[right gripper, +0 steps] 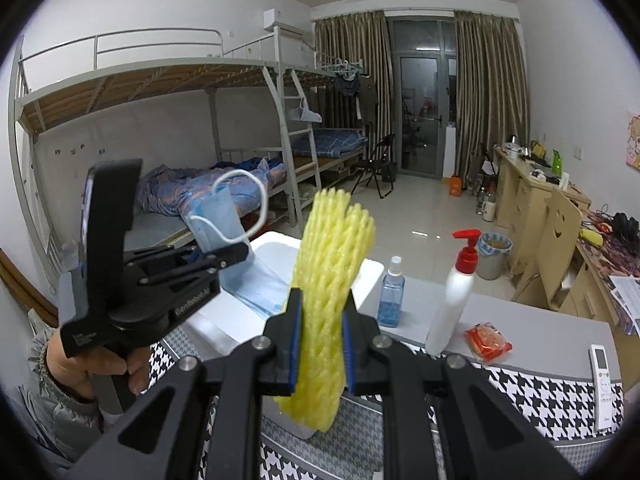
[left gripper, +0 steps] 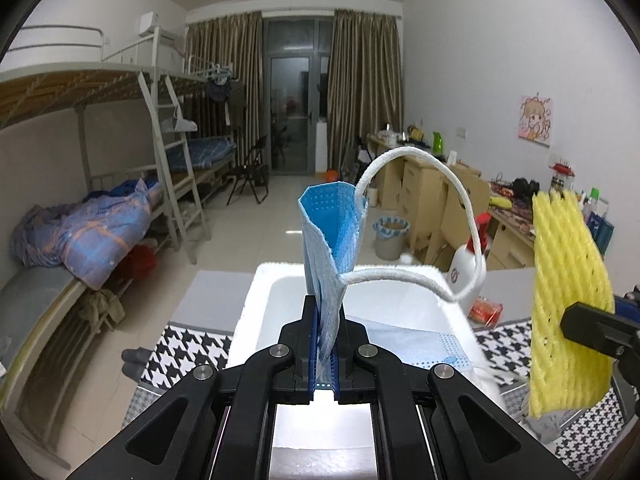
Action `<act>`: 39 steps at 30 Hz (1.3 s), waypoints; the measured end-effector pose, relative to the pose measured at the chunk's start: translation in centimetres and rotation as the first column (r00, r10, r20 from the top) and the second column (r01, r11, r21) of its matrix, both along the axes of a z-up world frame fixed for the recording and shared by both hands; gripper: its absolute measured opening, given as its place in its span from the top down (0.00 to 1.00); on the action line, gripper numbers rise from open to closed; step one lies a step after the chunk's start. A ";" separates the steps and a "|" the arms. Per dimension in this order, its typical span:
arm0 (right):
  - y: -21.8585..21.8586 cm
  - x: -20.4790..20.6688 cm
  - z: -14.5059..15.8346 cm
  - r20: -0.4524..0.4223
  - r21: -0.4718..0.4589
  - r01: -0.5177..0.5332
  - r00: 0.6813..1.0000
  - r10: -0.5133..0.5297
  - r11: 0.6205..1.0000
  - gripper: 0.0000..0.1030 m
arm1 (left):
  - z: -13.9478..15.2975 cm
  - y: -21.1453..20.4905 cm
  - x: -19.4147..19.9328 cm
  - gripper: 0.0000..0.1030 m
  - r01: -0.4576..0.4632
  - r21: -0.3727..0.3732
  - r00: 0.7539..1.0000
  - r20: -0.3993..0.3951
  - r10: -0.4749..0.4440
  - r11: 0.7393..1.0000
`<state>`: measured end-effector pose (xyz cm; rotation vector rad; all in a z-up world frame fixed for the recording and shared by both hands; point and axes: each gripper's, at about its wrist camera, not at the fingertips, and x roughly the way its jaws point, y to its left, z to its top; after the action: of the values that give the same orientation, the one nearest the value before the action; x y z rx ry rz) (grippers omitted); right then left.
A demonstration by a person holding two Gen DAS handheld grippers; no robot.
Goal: Organize soft objects
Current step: 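Lift the mask with the left tool while the right tool carries the net over the white foam box, then open the left gripper to drop the blue mask into the white foam box, then lower the yellow net into the foam box and open the right gripper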
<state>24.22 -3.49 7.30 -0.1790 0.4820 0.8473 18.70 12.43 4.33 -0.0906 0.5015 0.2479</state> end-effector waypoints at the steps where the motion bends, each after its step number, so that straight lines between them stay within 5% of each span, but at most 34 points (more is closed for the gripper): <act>1: 0.1 0.1 -0.1 -0.003 -0.002 0.000 1.000 0.000 1.000 0.80 | -0.2 0.1 0.2 0.89 0.006 -0.001 1.000 -0.010 -0.006 1.000; 2: 0.1 0.3 -0.1 -0.006 -0.005 -0.001 1.000 0.001 1.000 0.80 | -0.4 0.3 0.3 0.84 0.012 -0.005 1.000 -0.022 -0.013 1.000; 4: 0.5 0.7 -0.2 -0.012 -0.009 0.001 1.000 -0.001 1.000 0.80 | -0.6 0.3 0.3 0.42 0.008 -0.009 1.000 -0.029 -0.009 1.000; 6: 0.6 0.9 -0.2 -0.018 -0.012 0.004 1.000 -0.004 1.000 0.80 | -0.7 0.7 -0.1 0.16 -0.010 -0.017 1.000 -0.012 0.010 1.000; 7: 0.8 1.0 -0.2 -0.020 -0.016 0.003 1.000 -0.003 1.000 0.80 | -0.7 0.9 -0.4 0.12 -0.030 -0.018 1.000 0.001 0.030 0.999; 15: 2.2 1.3 -0.2 -0.027 -0.020 -0.012 1.000 0.011 1.000 0.80 | -0.2 1.2 -2.6 0.01 -0.060 0.001 0.996 0.063 0.059 0.998; 30: 5.0 2.2 -0.9 -0.064 -0.033 -0.034 0.997 0.032 0.999 0.79 | 0.4 3.5 -5.6 0.01 -0.125 0.011 0.986 0.113 0.123 0.992; 38: 5.8 2.7 -1.7 -0.096 -0.054 -0.042 0.995 0.037 0.998 0.50 | 0.0 4.0 -5.6 0.01 -0.117 0.012 0.987 0.108 0.115 0.993; 39: 5.7 2.7 -1.7 -0.096 -0.054 -0.044 0.995 0.039 0.998 0.38 | -0.2 4.0 -5.8 0.01 -0.117 0.014 0.987 0.110 0.115 0.993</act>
<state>26.92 2.26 5.60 -0.2012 0.5932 0.8864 12.93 16.43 4.16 -0.1131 0.3858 0.3603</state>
